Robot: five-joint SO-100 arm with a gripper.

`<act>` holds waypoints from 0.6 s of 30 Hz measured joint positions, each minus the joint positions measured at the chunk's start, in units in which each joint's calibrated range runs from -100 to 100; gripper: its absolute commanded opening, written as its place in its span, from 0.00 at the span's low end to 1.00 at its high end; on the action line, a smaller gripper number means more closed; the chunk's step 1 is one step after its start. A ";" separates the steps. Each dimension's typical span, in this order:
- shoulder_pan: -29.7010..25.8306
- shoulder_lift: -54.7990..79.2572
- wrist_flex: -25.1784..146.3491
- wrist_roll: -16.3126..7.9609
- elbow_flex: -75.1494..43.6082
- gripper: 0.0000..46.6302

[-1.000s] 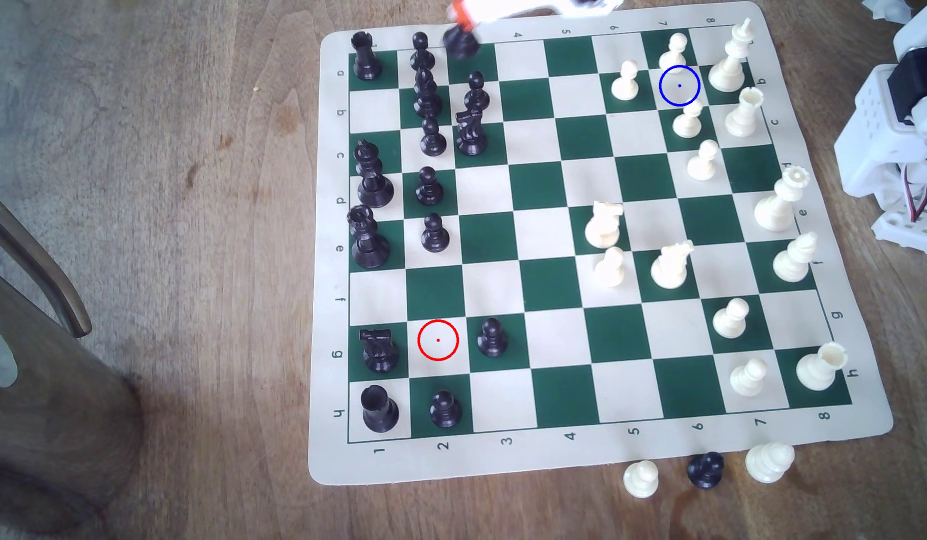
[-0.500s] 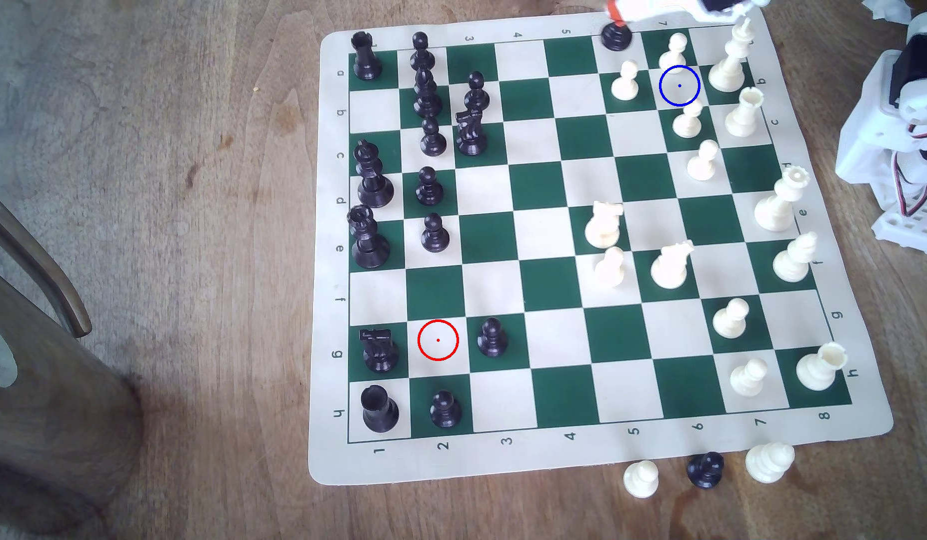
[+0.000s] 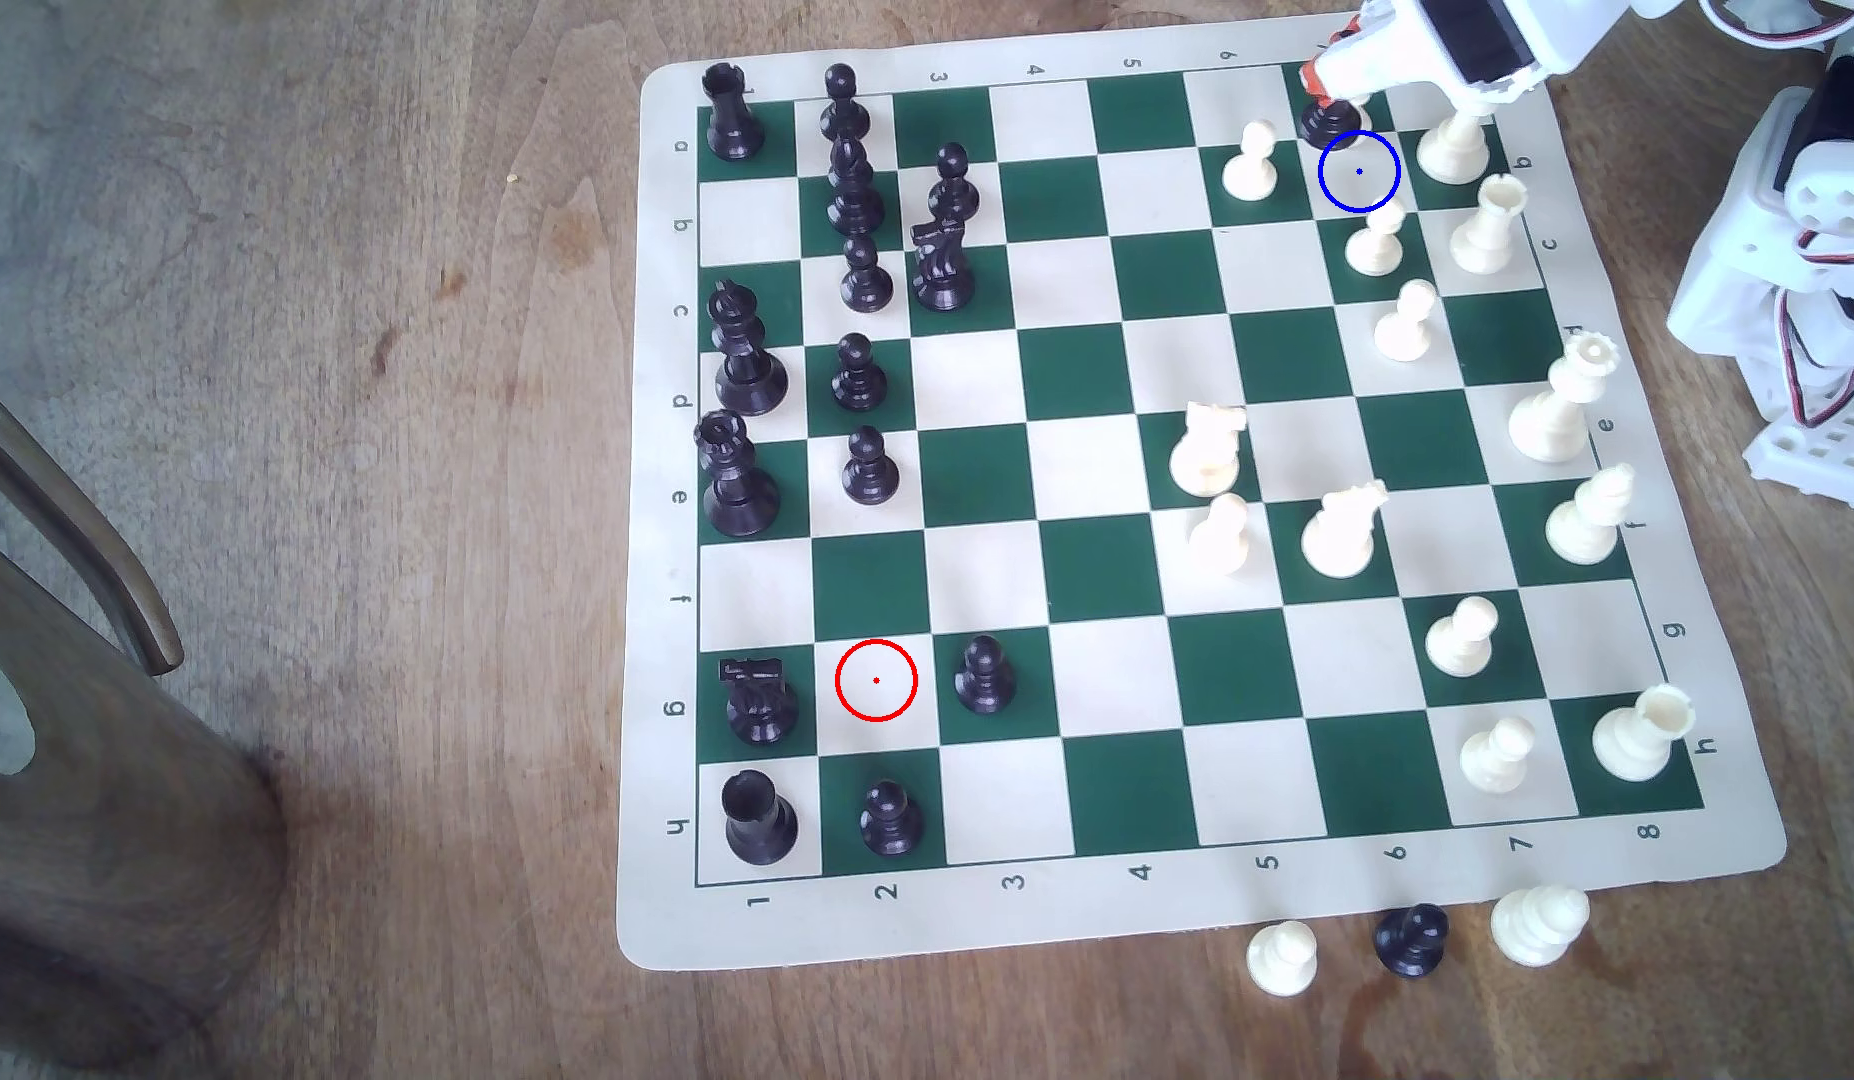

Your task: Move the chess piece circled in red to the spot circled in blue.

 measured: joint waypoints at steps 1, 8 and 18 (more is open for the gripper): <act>0.44 -0.50 0.00 0.10 0.72 0.00; 2.65 -3.60 -0.80 0.54 5.24 0.00; 4.42 -4.52 -3.03 1.12 10.75 0.00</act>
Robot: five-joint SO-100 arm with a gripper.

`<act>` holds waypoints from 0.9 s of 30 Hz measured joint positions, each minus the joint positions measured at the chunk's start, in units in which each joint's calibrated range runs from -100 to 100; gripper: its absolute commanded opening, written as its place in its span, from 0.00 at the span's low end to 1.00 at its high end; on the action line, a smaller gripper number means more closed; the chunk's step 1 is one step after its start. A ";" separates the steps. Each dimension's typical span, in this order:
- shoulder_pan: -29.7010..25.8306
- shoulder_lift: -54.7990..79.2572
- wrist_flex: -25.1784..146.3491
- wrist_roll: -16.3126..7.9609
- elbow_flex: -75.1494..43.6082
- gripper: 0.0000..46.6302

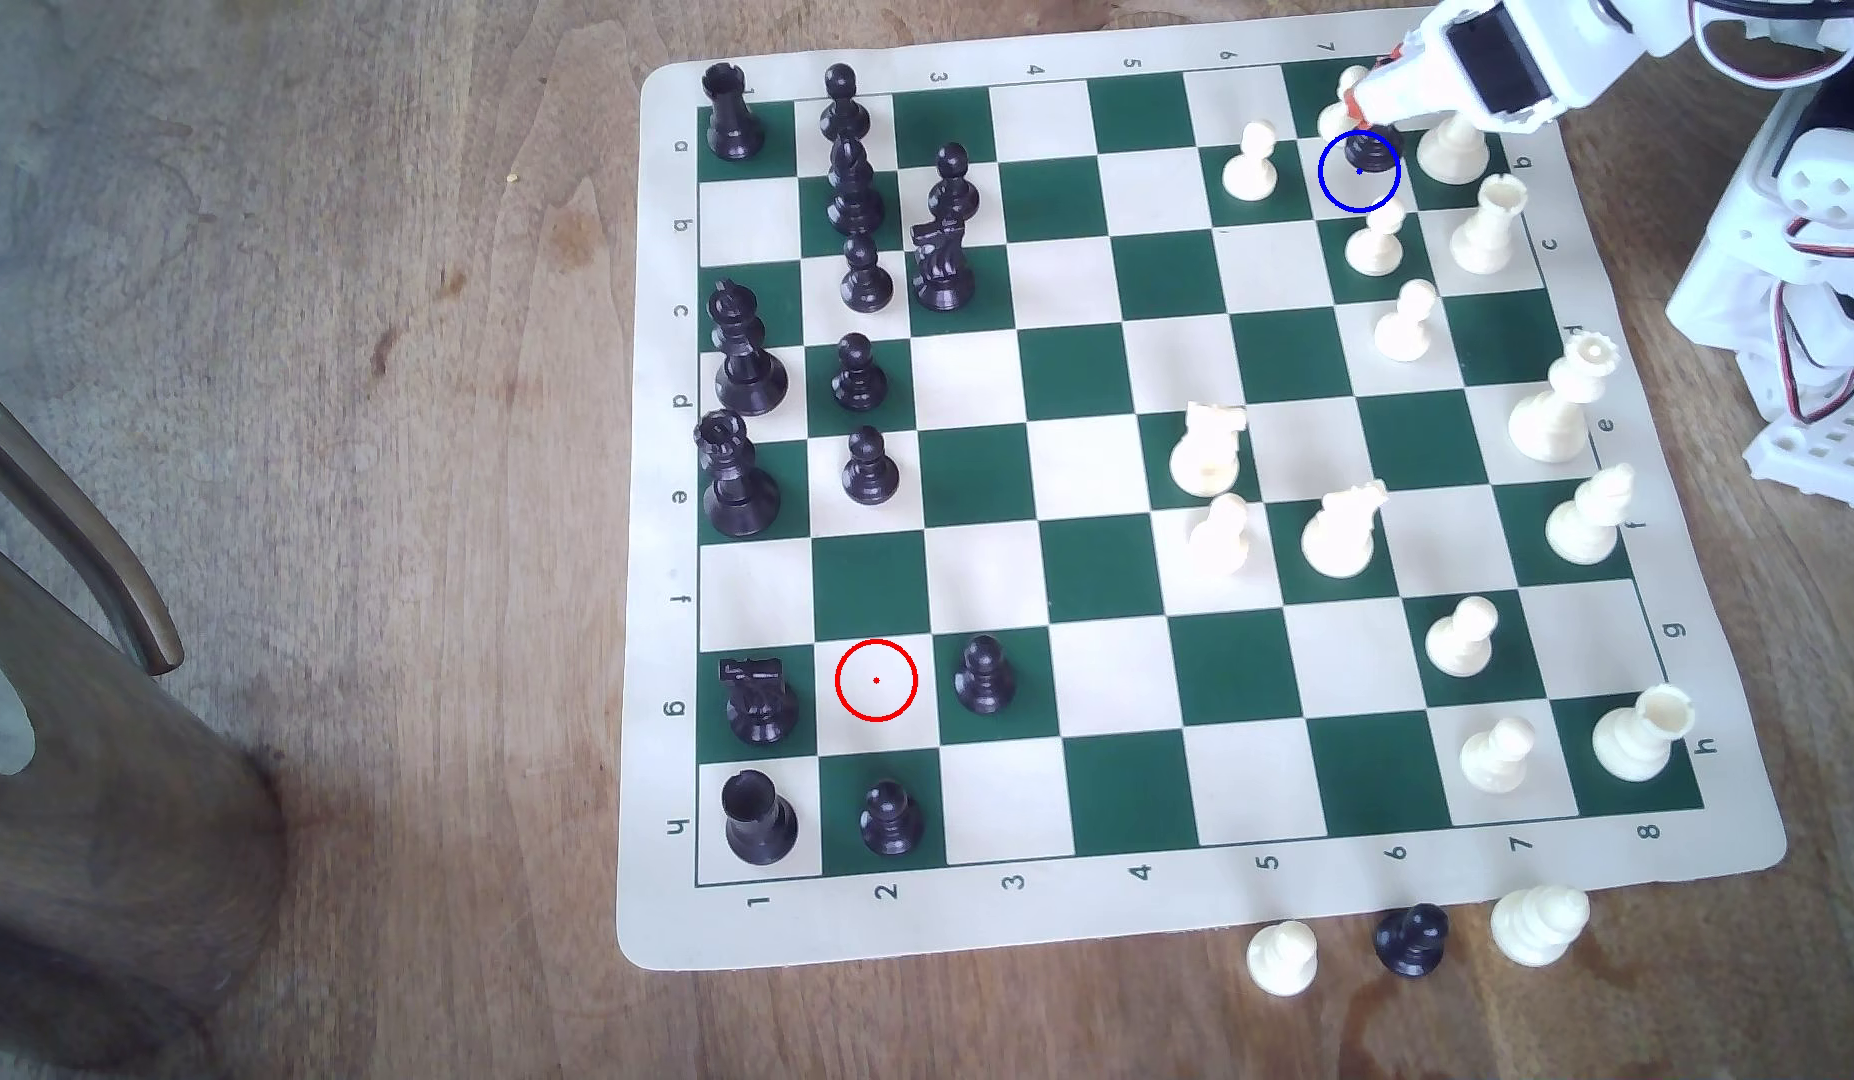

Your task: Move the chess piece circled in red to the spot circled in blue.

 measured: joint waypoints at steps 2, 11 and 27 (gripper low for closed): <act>0.00 0.00 -1.67 0.00 1.81 0.00; 0.00 0.00 -5.82 0.39 4.61 0.00; -0.74 0.00 -7.49 0.63 5.51 0.08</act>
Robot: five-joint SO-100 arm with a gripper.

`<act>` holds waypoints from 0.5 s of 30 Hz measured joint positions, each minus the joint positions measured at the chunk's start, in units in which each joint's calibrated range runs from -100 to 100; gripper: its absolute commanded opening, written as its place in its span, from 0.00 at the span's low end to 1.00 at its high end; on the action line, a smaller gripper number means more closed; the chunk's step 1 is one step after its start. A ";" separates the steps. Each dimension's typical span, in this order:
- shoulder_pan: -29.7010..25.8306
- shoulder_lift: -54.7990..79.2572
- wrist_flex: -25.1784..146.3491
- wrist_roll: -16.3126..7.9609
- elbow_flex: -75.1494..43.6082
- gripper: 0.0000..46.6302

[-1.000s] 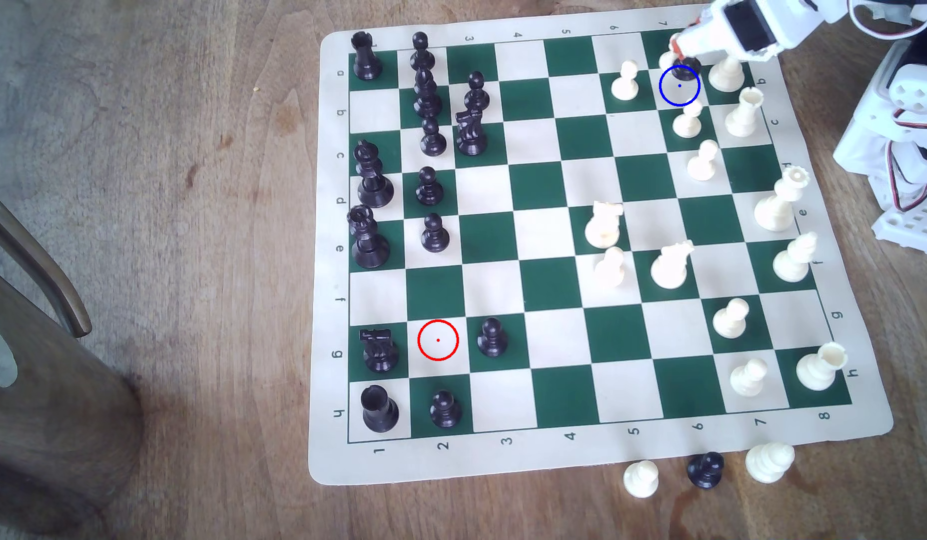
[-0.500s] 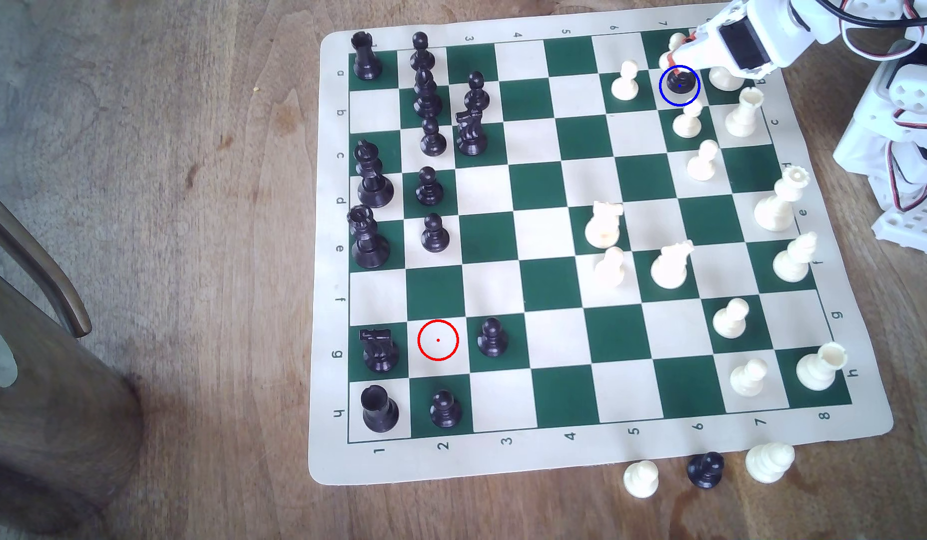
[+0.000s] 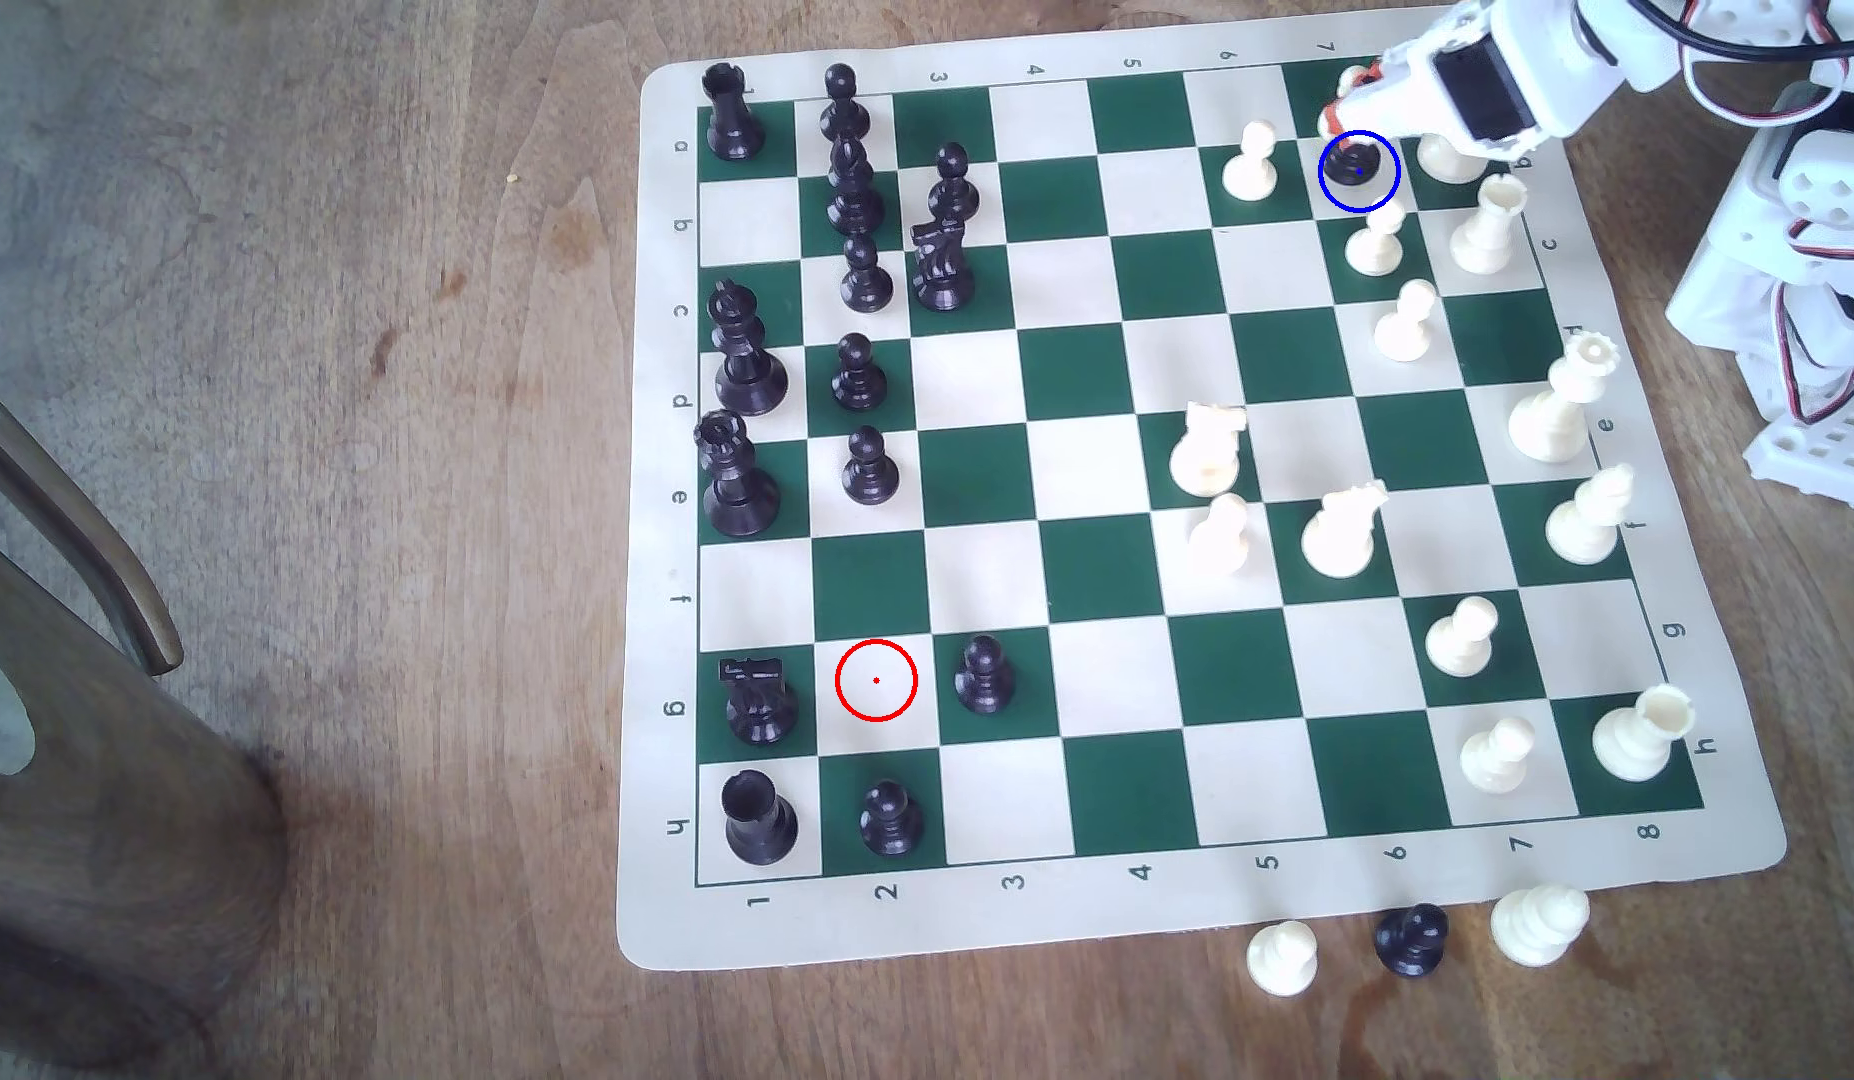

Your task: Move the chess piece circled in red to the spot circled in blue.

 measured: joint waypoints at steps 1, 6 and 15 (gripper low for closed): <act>0.00 0.00 -0.16 0.15 0.18 0.08; 0.00 0.00 -0.16 0.34 0.72 0.19; 0.00 0.00 -1.99 0.29 0.72 0.31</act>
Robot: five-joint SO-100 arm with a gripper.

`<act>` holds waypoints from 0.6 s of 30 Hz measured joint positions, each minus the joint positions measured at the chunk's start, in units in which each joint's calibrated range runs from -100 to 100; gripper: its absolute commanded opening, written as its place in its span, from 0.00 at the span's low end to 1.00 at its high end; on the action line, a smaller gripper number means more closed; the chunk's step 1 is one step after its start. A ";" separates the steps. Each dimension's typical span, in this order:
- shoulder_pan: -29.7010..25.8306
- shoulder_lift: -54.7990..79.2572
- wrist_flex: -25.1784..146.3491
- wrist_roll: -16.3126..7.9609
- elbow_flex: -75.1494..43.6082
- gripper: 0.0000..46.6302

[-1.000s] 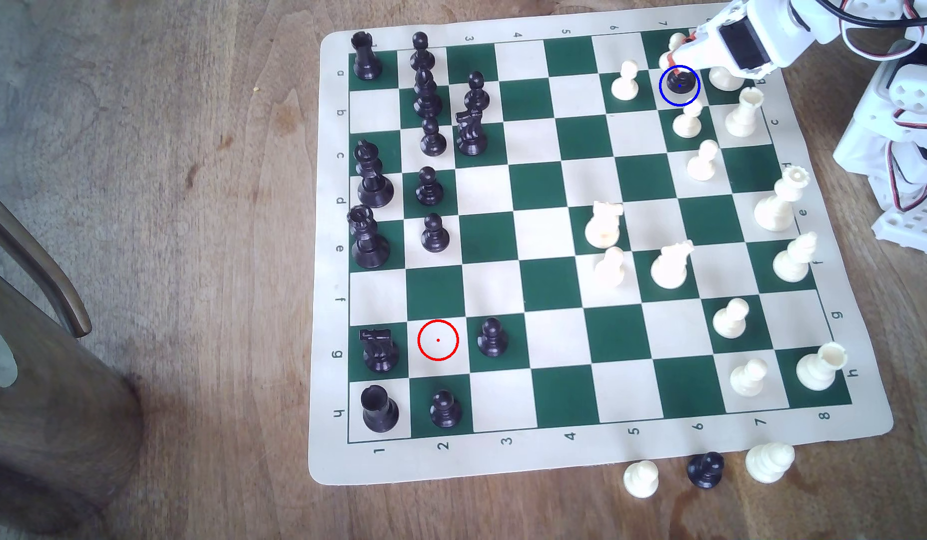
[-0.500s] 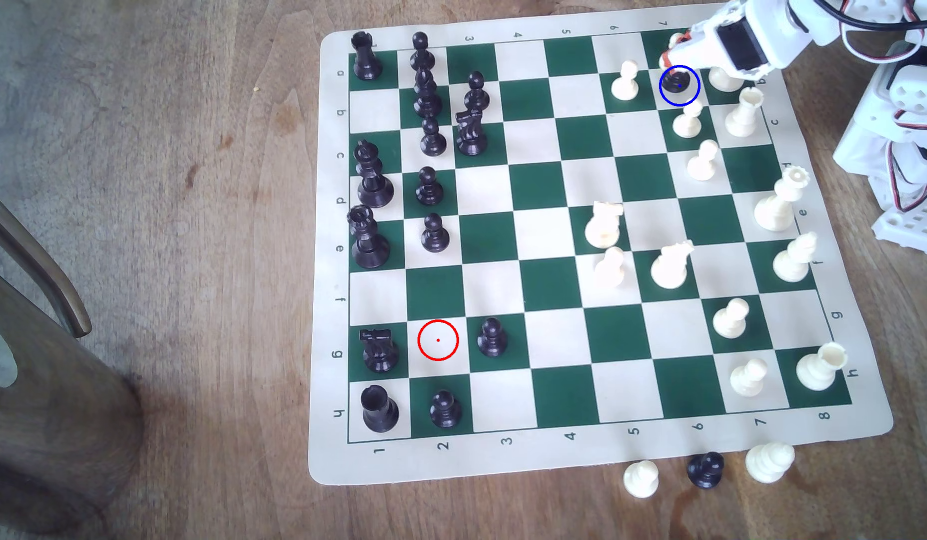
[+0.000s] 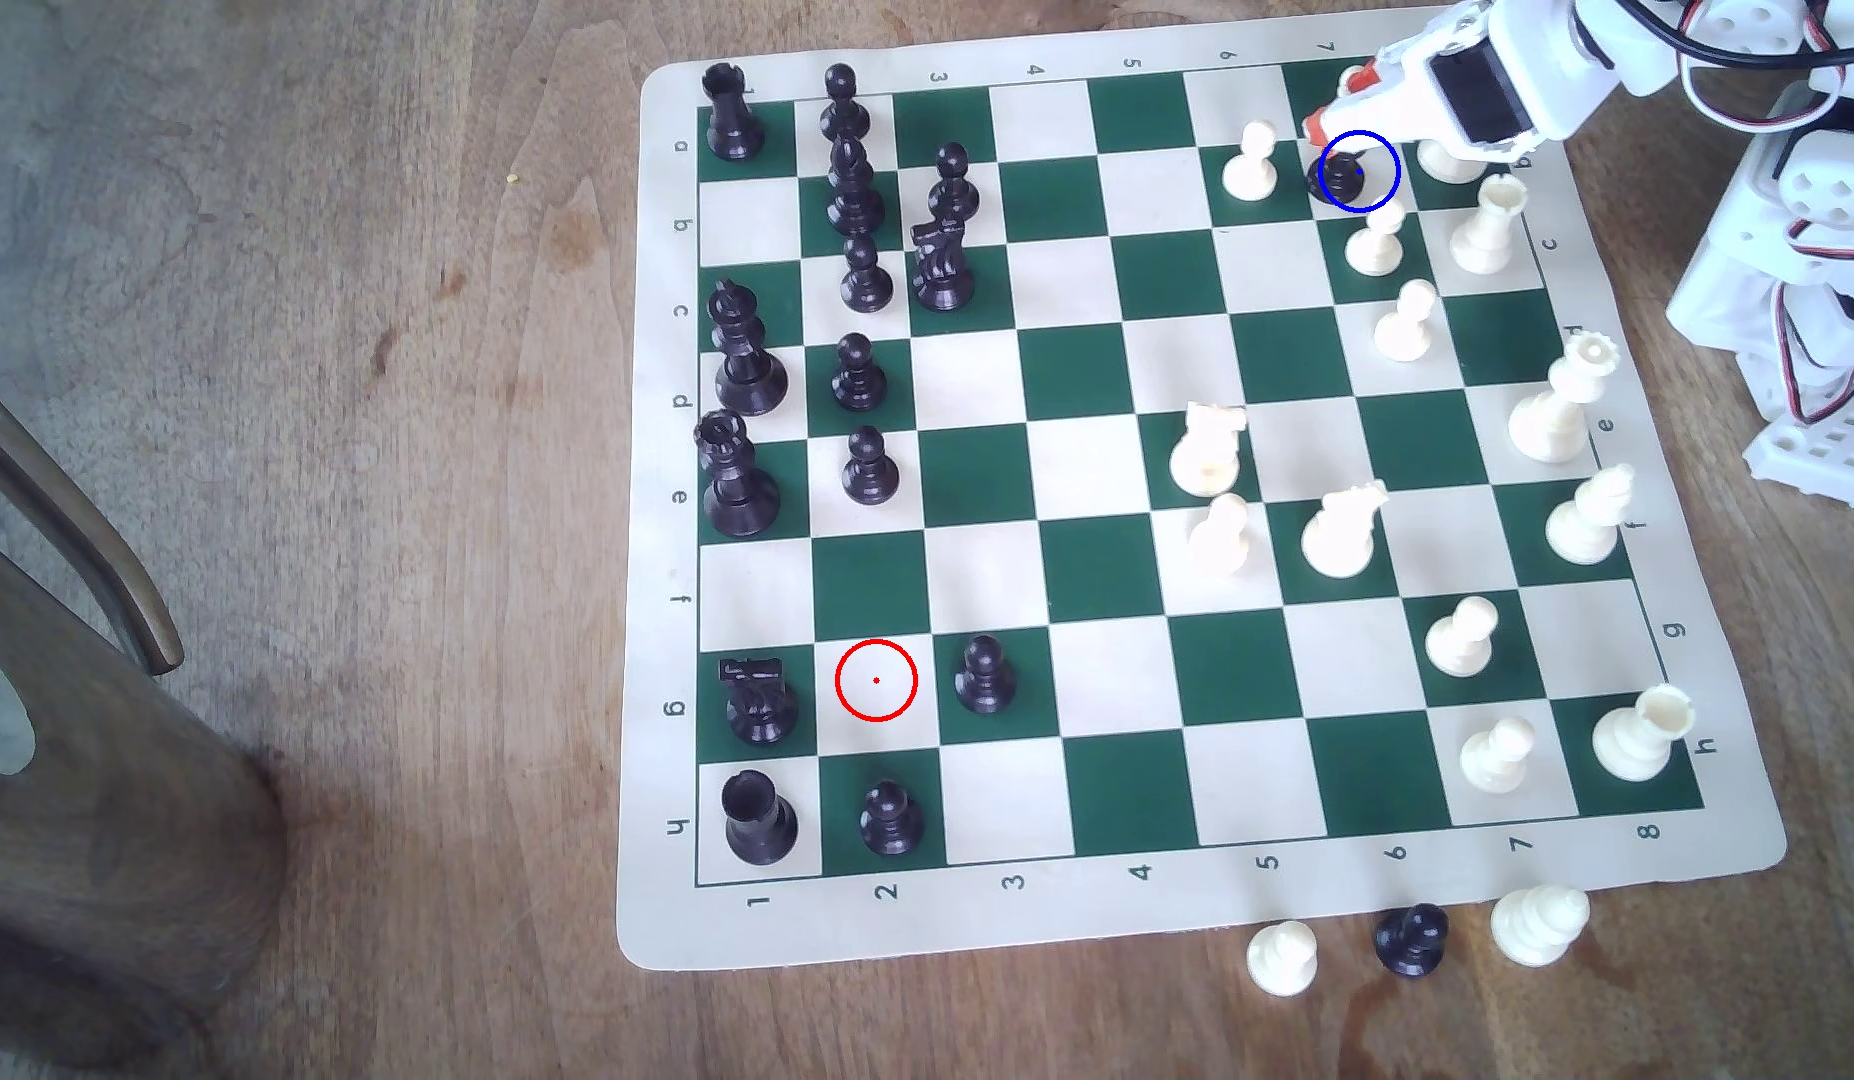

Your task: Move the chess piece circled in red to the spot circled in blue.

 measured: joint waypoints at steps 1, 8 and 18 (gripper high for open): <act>0.00 0.00 0.00 0.00 0.00 0.31; 0.00 -0.17 -1.27 0.00 0.00 0.31; -0.96 -1.34 -9.56 -1.32 -3.07 0.27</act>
